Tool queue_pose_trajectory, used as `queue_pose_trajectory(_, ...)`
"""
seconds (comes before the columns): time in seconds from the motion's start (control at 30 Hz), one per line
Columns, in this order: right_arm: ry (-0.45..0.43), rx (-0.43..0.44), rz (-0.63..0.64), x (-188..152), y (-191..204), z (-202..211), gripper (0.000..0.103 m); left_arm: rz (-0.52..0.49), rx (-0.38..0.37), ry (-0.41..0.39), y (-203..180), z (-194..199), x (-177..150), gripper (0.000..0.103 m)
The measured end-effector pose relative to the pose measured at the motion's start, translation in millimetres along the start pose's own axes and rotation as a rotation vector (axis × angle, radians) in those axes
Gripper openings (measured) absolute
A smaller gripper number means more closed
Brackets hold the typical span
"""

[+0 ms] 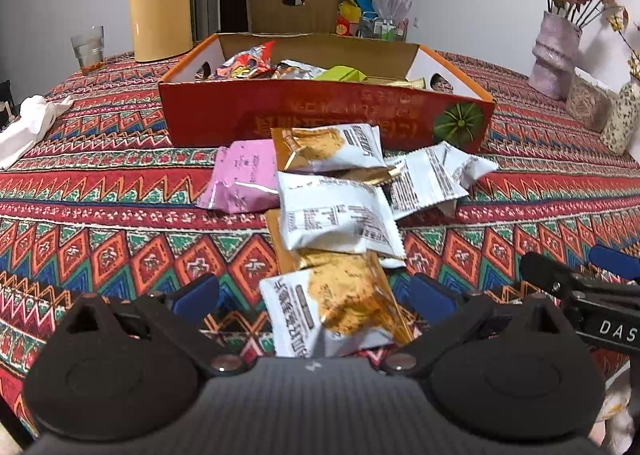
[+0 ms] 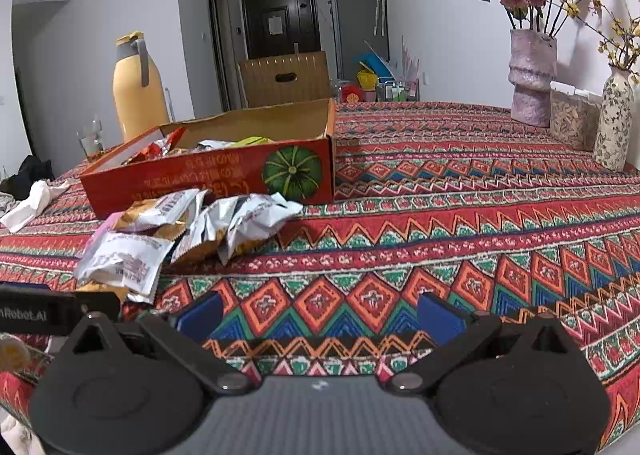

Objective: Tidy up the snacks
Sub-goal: 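Move both open tools down toward the snack pile beside the box, then grasp the white-and-gold cookie packet with the left tool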

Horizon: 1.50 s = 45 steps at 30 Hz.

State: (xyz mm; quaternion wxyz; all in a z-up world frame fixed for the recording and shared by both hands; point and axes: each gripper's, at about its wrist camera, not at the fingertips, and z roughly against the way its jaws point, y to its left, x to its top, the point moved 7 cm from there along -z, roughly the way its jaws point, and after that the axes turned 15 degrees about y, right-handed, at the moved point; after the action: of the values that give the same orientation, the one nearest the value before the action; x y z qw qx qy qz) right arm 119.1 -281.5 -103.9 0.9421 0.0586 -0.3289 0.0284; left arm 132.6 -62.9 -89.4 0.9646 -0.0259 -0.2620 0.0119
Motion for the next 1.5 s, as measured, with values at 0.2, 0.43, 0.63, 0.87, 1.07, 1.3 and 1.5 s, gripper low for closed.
queue_pose_trajectory(0.2, 0.013, -0.001, -0.001, -4.9, 0.1, -4.0, 0.103, -0.016, 0.005, 0.028, -5.2, -6.4, -4.5, 0.098)
queue_pose_trajectory(0.43, 0.024, -0.003, 0.002, -8.9, 3.5, -6.3, 0.103, -0.008, -0.007, 0.026, -4.5, -6.6, -5.2, 0.094)
queue_pose_trajectory(0.63, 0.033, -0.016, -0.007, -11.9, 1.3, -8.3, 0.103, 0.009, -0.034, 0.02, -1.1, -3.7, -4.2, 0.086)
queue_pose_trajectory(0.87, 0.04, -0.026, 0.005, -14.0, 6.6, -8.4, 0.103, 0.012, -0.065, -0.003, 4.7, 1.9, -4.8, 0.063)
queue_pose_trajectory(1.07, 0.04, -0.039, 0.019, -15.4, 16.0, -4.7, 0.103, -0.002, -0.102, -0.022, 10.8, 8.7, -8.7, 0.057)
queue_pose_trajectory(1.3, 0.032, -0.044, 0.015, -13.4, 34.0, 0.0, 0.103, 0.004, -0.141, -0.087, 30.4, 29.0, -11.7, 0.056)
queue_pose_trajectory(1.5, 0.019, -0.01, 0.019, -3.8, 63.8, 1.6, 0.103, 0.05, -0.163, -0.138, 63.1, 42.0, -5.2, 0.056)
